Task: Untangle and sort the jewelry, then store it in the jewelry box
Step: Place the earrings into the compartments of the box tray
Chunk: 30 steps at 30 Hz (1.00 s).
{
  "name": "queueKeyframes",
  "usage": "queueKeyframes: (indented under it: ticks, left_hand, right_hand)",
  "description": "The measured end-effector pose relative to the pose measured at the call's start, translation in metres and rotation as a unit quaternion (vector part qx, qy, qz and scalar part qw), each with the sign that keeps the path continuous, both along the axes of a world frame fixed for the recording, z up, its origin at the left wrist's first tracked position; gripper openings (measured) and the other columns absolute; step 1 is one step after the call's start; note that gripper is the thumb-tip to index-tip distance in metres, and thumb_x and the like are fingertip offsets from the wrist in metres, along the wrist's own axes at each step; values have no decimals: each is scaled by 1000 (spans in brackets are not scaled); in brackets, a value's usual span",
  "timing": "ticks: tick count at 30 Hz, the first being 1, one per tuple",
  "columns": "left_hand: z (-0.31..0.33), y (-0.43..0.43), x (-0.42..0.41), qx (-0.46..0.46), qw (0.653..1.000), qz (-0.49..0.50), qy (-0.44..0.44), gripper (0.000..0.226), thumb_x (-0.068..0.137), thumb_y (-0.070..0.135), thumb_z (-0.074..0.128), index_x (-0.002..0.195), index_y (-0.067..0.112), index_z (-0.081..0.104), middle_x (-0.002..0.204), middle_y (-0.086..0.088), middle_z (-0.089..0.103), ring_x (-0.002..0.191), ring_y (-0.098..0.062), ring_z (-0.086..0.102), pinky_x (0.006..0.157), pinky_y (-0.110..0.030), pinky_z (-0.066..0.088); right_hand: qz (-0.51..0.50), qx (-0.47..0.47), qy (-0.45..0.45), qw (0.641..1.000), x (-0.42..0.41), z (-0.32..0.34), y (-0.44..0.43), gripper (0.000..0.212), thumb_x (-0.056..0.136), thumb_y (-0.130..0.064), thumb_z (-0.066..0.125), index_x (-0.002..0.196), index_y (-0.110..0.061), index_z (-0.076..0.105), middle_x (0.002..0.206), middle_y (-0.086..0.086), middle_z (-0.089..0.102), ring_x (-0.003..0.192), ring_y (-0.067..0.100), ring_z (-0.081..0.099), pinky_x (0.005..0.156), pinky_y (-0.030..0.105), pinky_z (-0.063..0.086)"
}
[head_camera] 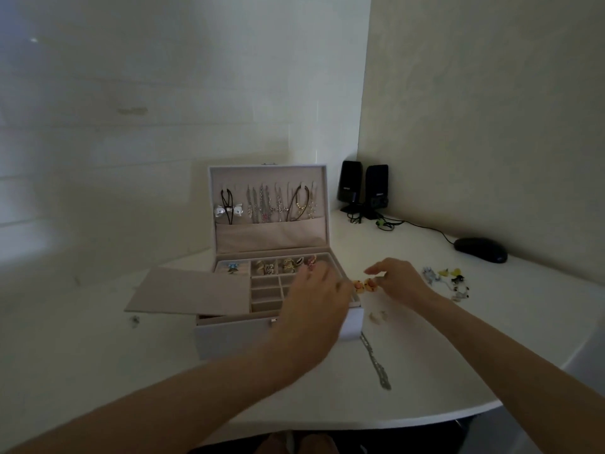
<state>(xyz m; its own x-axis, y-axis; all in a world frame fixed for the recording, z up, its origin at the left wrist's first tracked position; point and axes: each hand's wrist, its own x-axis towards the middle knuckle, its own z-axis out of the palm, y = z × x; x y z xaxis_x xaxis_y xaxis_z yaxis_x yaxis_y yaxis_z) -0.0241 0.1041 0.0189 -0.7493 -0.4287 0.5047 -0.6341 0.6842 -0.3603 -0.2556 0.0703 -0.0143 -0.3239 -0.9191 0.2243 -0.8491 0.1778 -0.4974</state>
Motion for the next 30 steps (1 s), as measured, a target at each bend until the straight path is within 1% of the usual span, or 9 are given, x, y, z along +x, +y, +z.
queueKeyframes:
  ticks: [2, 4, 8, 10, 14, 17, 23, 26, 30]
  left_hand:
    - [13, -16, -36, 79, 996, -48, 9, 24, 77, 18, 65, 100, 10, 62, 98, -10, 62, 96, -27, 56, 83, -39, 43]
    - [17, -43, -70, 162, 987, 0, -20, 29, 93, 23, 50, 119, 11, 54, 120, -8, 53, 116, -26, 43, 98, -39, 31]
    - [16, -84, -114, 263, 949, 101, -143, 32, 92, 33, 54, 120, 16, 55, 120, -6, 56, 121, -26, 43, 109, -48, 17]
    - [13, -92, -126, 274, 943, 103, -158, 21, 90, 28, 57, 107, 17, 58, 110, -5, 58, 116, -25, 49, 109, -49, 15]
    - [7, -92, -132, 280, 945, 83, -147, 22, 89, 33, 60, 101, 15, 59, 109, -4, 62, 111, -24, 54, 105, -47, 18]
    - [13, -95, -129, 278, 950, 63, -126, 27, 86, 38, 64, 100, 16, 60, 110, -3, 63, 112, -24, 53, 105, -47, 20]
    - [59, -99, -73, 335, 940, 43, 49, 25, 81, 34, 71, 99, 18, 65, 108, 2, 64, 105, -17, 56, 97, -38, 41]
    - [57, -105, -42, 398, 915, 41, 43, 17, 81, 25, 72, 95, 16, 67, 99, 4, 66, 92, -14, 60, 85, -29, 48]
    - [41, -111, -28, 386, 921, 49, 18, 18, 80, 26, 72, 94, 16, 67, 100, 1, 64, 92, -16, 57, 84, -32, 47]
  right_hand:
    - [11, 50, 43, 998, 1, -4, -8, 27, 92, -16, 58, 117, -14, 66, 119, 6, 61, 108, 21, 57, 78, 19, 32]
    - [16, 72, 68, 995, 1, -6, -15, 25, 92, -17, 56, 112, -13, 69, 115, 11, 63, 104, 24, 59, 73, 20, 31]
    - [21, 92, 84, 992, 2, 1, -20, 21, 88, -19, 61, 104, -10, 70, 106, 10, 67, 87, 20, 59, 62, 17, 35]
    - [20, 86, 72, 993, -1, 5, -19, 18, 85, -18, 65, 101, -10, 70, 102, 8, 69, 78, 12, 52, 51, 6, 31]
    - [10, 51, 49, 997, -8, 11, -12, 15, 79, -13, 72, 94, -8, 72, 97, 9, 71, 74, 13, 57, 55, 14, 36]
    - [0, -2, -36, 999, -8, 23, -6, 18, 74, -12, 79, 88, -8, 71, 79, 6, 70, 51, 0, 55, 52, 12, 44]
    - [94, -81, -239, 963, 21, 71, 9, 18, 73, 1, 77, 85, 2, 65, 68, 8, 68, 56, 13, 64, 53, 17, 52]
    - [149, -26, -210, 966, 42, 78, 1, 13, 74, 4, 75, 80, -2, 66, 71, 11, 69, 59, 15, 65, 56, 19, 54]
    - [148, 22, -89, 985, 61, 73, -15, 12, 72, 2, 77, 80, -2, 70, 70, 4, 66, 65, 10, 60, 61, 13, 50]
